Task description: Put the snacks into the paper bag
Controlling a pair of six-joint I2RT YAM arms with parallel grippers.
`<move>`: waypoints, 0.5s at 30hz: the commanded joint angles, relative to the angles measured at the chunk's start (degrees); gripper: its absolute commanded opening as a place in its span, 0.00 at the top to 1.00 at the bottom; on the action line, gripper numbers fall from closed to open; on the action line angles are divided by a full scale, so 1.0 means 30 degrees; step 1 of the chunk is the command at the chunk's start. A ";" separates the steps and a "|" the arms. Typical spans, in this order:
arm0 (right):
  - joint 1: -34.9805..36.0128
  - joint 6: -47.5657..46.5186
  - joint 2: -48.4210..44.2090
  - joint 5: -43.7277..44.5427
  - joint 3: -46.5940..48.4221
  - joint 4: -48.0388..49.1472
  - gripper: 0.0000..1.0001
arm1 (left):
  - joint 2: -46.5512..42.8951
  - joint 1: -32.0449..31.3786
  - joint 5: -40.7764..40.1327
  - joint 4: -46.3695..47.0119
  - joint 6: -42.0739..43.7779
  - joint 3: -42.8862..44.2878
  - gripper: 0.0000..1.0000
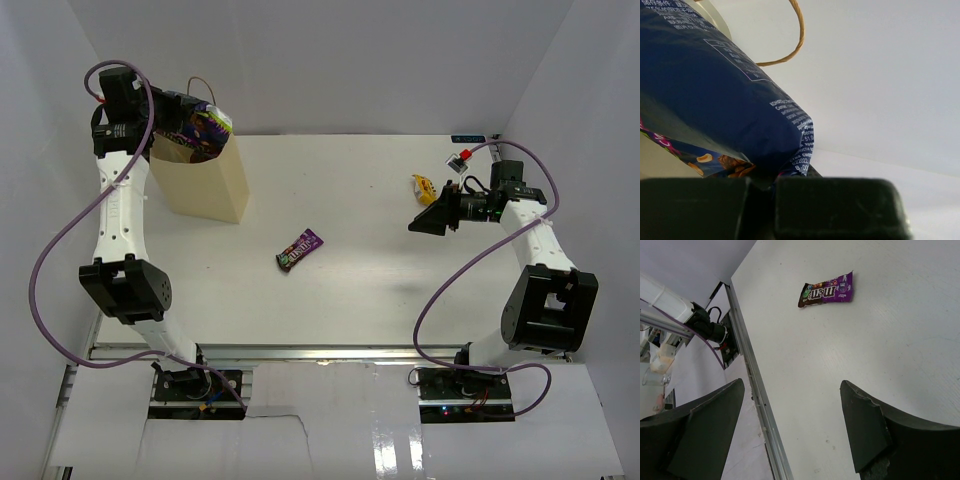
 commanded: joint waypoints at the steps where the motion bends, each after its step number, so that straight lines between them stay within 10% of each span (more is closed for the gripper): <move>1: -0.0089 -0.0322 -0.0613 -0.0539 -0.0051 0.0230 0.17 | -0.0729 0.0067 0.1062 0.2872 -0.0511 0.0631 1.00; 15: -0.0089 -0.0323 -0.0525 -0.0568 -0.0226 0.0289 0.17 | -0.0290 0.0067 0.1881 0.2931 0.0983 0.1158 1.00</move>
